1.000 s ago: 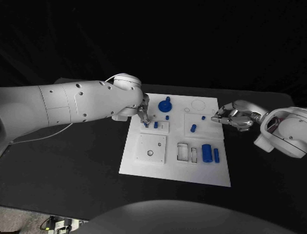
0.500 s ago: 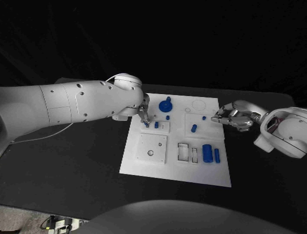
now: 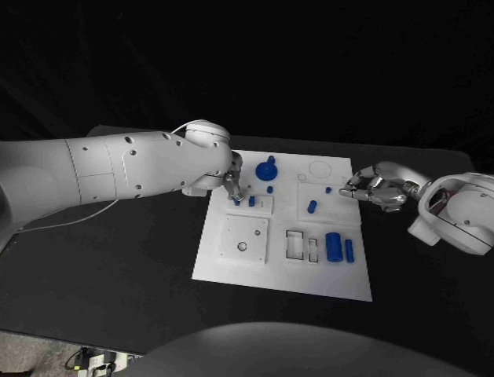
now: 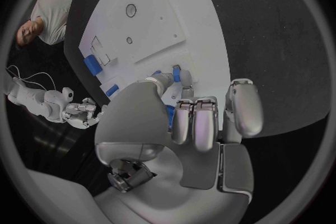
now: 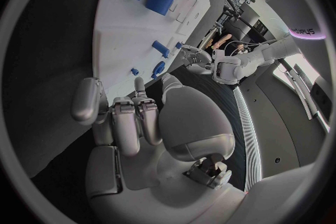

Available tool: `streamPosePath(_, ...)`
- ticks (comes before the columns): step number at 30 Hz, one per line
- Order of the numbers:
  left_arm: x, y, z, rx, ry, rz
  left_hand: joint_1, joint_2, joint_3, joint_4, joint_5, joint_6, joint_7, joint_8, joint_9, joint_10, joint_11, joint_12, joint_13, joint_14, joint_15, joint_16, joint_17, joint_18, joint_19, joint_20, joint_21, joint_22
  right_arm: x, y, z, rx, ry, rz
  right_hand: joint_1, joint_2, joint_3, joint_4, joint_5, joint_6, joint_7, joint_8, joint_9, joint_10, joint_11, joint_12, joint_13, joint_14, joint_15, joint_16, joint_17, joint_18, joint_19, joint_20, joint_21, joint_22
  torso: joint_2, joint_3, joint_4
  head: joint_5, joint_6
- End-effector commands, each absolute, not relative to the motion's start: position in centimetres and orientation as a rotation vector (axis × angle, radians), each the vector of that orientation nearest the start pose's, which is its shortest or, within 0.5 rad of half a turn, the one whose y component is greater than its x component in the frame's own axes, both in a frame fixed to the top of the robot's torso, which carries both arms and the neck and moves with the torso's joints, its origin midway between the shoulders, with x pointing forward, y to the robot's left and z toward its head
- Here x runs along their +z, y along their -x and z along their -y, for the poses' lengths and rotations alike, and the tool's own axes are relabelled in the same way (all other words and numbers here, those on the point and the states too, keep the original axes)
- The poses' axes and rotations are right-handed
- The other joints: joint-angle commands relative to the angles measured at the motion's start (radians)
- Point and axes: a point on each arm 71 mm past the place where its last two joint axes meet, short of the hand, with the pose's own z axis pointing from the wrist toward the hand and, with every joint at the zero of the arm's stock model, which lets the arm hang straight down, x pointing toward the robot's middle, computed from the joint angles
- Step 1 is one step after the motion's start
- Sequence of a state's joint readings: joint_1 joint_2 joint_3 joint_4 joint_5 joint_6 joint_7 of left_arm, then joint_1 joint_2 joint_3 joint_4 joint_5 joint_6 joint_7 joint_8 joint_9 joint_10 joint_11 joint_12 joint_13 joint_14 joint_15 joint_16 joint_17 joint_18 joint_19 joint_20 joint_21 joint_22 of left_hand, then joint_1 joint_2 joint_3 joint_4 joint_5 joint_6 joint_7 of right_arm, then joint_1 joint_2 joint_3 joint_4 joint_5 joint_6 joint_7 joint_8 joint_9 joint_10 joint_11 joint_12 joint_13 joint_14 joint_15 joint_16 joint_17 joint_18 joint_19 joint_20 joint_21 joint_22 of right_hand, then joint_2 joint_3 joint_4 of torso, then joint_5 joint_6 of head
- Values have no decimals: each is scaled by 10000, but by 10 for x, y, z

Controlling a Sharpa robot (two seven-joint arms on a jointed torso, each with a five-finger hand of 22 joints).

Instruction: Assemble the parts on the task board

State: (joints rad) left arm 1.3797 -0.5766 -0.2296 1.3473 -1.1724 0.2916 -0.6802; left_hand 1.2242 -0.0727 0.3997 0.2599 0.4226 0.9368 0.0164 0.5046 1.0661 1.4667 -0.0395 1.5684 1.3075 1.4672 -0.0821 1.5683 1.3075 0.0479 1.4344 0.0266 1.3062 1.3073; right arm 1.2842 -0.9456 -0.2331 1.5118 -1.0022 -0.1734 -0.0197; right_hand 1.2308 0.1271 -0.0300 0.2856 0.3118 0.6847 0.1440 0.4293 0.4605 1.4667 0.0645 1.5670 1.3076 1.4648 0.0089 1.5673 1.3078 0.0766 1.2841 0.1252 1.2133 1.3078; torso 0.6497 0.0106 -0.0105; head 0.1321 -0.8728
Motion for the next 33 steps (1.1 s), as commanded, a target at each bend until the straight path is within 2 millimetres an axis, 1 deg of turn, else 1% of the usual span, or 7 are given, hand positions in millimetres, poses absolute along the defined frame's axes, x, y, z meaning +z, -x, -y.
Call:
streamPosePath(1, -218, -509, -153, -115, -1746, -23863, -18, 97, 63, -41, 2, 25, 18, -43, -21, 1041, -80, 24, 2633, 1036, -57, 25, 2633, 131, -59, -3, -65, 1808, -225, -468, 258, 7572, -1746, -19970, 10, 44, 7, 9, 68, -67, -22, -38, -13, 1041, -2, 38, 2632, 1060, 55, 34, 2630, 158, -66, 20, -42, 1371, 5, 0, 0, -26, 2)
streamPosePath(18, -221, -508, -153, 158, -2093, -23731, -65, 69, 143, -152, -23, -45, 46, -130, -61, 1041, -59, 24, 2633, 1036, -41, 25, 2633, 151, -123, 8, -191, 1776, -226, -468, 259, 7542, -1769, -19968, 10, 42, 6, 9, 69, -68, -21, -38, -14, 1041, -2, 38, 2632, 1060, 54, 34, 2630, 161, -74, 19, -54, 1367, 0, -7, 4, 1, 2)
streamPosePath(22, -222, -507, -153, 129, -2158, -23847, -40, 1, 198, -302, -68, -28, 38, -144, -68, 1041, -56, 24, 2633, 1036, -33, 25, 2633, 155, -137, 15, -224, 1771, -226, -468, 259, 7533, -1774, -19972, 10, 40, 5, 10, 69, -71, -20, -40, -15, 1041, -2, 38, 2632, 1060, 54, 34, 2630, 160, -74, 19, -56, 1367, 3, 4, 7, 25, 2)
streamPosePath(26, -223, -506, -153, -9, -2092, -23995, 15, -63, 296, -489, -88, 30, 23, -124, -57, 1041, -67, 24, 2633, 1036, -38, 25, 2633, 156, -136, 16, -236, 1774, -226, -468, 259, 7542, -1769, -19971, 11, 40, 5, 9, 70, -73, -20, -41, -16, 1041, -2, 38, 2632, 1060, 54, 34, 2630, 161, -74, 19, -58, 1367, 2, -6, 2, 8, 2)
streamPosePath(29, -223, -506, -152, -78, -2063, -24038, 31, -80, 327, -539, -89, 44, 19, -119, -54, 1041, -71, 24, 2633, 1036, -40, 25, 2633, 157, -139, 16, -247, 1772, -226, -468, 259, 7544, -1770, -19973, 11, 40, 5, 9, 70, -73, -20, -41, -16, 1041, -2, 38, 2632, 1060, 54, 34, 2630, 161, -74, 19, -58, 1367, 3, -9, 0, 7, 2)
streamPosePath(33, -223, -506, -151, -174, -2022, -24055, 38, -96, 351, -579, -93, 63, 16, -111, -50, 1041, -74, 24, 2633, 1036, -42, 25, 2633, 157, -139, 15, -249, 1773, -226, -468, 259, 7524, -1782, -19994, 11, 40, 5, 9, 70, -73, -20, -41, -16, 1041, -2, 38, 2632, 1060, 54, 34, 2630, 161, -74, 19, -58, 1367, 7, -3, 1, 18, 2)
